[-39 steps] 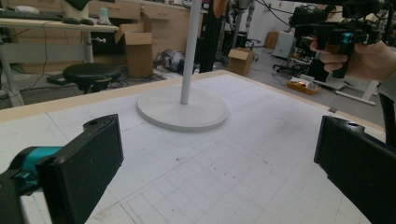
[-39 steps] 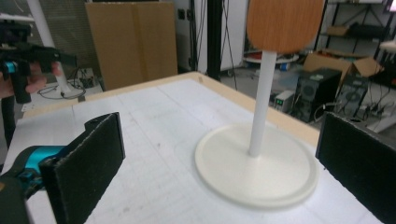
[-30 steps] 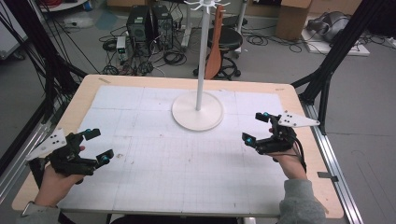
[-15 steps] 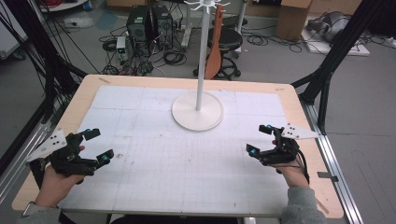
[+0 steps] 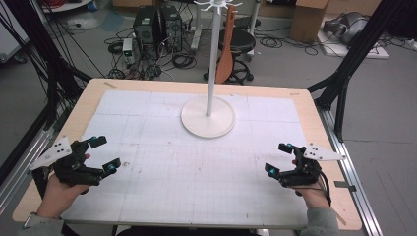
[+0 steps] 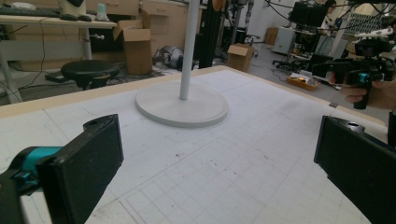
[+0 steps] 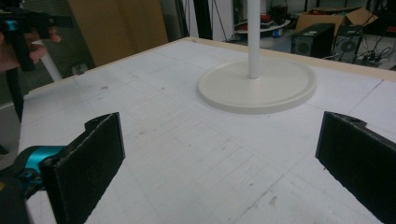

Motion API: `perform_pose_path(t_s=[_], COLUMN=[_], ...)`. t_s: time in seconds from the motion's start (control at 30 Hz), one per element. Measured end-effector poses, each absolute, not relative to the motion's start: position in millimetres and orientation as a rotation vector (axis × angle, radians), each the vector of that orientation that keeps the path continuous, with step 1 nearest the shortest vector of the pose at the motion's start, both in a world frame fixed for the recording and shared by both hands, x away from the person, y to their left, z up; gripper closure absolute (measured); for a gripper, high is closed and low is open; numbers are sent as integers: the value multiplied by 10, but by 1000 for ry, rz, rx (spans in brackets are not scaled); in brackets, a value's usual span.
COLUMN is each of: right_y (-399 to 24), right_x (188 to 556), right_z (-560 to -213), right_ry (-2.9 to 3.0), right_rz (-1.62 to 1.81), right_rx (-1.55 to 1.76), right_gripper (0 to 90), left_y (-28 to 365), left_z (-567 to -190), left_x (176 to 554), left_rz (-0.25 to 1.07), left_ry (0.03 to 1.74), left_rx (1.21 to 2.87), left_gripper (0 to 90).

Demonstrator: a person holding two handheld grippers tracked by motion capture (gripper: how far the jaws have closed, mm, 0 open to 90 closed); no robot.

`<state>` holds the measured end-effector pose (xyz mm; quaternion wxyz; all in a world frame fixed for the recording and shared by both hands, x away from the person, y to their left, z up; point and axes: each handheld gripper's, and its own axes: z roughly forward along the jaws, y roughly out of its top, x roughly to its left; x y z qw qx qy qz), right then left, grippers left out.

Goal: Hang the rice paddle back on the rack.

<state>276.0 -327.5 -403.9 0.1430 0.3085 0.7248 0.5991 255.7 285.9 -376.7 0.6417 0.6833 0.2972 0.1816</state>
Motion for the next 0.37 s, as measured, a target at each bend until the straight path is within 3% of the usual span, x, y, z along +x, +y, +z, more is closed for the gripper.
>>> perform_pose_path(t_s=[0.37], right_y=[-3244], right_x=[2682], right_z=[-4104], right_ry=[2053], right_rz=[1773], right_rx=[897], right_gripper=[2], left_y=[2802], left_z=[-3761], left_x=[2511], left_rz=[437], left_ry=[669], left_rx=[1566], left_gripper=[18])
